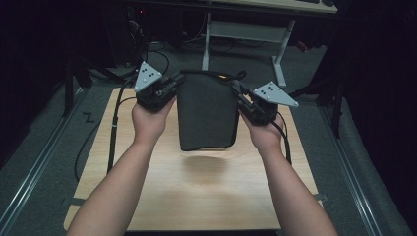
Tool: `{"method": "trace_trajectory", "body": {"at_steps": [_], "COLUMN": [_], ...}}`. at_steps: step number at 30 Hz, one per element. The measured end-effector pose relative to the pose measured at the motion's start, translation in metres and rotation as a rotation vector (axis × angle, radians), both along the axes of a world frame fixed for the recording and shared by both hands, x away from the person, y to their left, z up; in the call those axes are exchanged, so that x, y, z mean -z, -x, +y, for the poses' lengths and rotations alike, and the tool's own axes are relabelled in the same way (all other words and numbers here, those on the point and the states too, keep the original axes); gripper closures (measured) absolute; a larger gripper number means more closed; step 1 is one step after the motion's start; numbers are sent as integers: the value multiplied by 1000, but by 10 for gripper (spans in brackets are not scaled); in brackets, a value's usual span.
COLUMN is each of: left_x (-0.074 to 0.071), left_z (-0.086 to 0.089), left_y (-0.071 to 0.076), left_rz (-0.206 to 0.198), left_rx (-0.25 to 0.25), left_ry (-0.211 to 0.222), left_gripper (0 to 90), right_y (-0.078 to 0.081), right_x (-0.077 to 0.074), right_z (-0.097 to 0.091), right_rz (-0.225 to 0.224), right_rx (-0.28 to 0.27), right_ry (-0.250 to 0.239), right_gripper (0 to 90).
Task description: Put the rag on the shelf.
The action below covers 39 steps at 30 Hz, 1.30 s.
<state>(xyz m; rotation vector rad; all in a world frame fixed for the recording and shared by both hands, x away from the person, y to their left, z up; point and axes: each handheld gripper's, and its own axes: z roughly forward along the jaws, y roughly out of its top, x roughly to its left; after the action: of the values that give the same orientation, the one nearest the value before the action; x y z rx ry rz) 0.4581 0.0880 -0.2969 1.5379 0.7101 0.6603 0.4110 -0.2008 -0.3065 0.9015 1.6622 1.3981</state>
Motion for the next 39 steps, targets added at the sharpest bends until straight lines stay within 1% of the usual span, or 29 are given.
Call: {"method": "trace_trajectory", "body": {"at_steps": [3, 4, 6, 8, 11, 12, 14, 15, 18, 19, 20, 22, 24, 26, 27, 32, 34, 36, 37, 39], "left_x": [-1, -1, 1, 3, 9, 12, 18, 22, 37, 41, 48, 59, 69, 77, 81, 99, 107, 117, 121, 127], "left_z": [-2, -3, -5, -6, -7, -8, -10, -11, -11, -11, -11, -11, -10, -9, -8, -7, -7, -6, -7, -8], "left_y": [-14, -21, -32, -41, -52, -55, -61, -65, -76, -78, -80, -84, -86, -88, -88, -89, -89, -89, -89, -88], "left_rz": [13, 18, 19, 21, 20, 20, 24, 33, 80, 88, 106, 129, 160, 189, 200, 246, 272, 304, 320, 325], "left_rx": [0, -3, -5, -7, -10, -11, -8, -3, 19, 16, 15, 11, 13, 17, 18, 34, 43, 54, 60, 65], "left_ry": [-4, -9, -24, -36, -40, -44, -63, -69, -60, -63, -75, -85, -86, -79, -84, -90, -84, -77, -86, -91], "left_gripper": [845, 844, 844, 844, 842, 841, 840, 839, 838, 838, 838, 839, 841, 842, 843, 846, 849, 852, 853, 855], "right_y": [-15, -19, -32, -44, -60, -65, -73, -77, -86, -89, -92, -97, -101, -104, -104, -107, -108, -110, -110, -111], "right_x": [0, 0, 1, 2, 6, 8, 13, 15, 24, 27, 30, 38, 46, 53, 57, 75, 82, 86, 89, 94], "right_z": [-1, -2, -4, -5, -7, -8, -11, -12, -15, -16, -17, -16, -16, -17, -17, -19, -21, -25, -25, -26], "right_rz": [11, 13, 29, 35, 46, 47, 62, 65, 93, 109, 123, 152, 186, 198, 206, 237, 261, 291, 301, 315], "right_rx": [1, 2, 0, 4, 2, 3, 5, 6, 4, 4, -4, -2, -9, -20, -22, -40, -46, -53, -55, -49], "right_ry": [5, 2, -1, -3, 3, 12, 19, 31, 55, 65, 68, 99, 112, 118, 116, 120, 100, 53, 45, 65], "right_gripper": [781, 781, 781, 781, 780, 779, 778, 777, 773, 771, 770, 770, 770, 770, 769, 768, 772, 777, 779, 781]}}
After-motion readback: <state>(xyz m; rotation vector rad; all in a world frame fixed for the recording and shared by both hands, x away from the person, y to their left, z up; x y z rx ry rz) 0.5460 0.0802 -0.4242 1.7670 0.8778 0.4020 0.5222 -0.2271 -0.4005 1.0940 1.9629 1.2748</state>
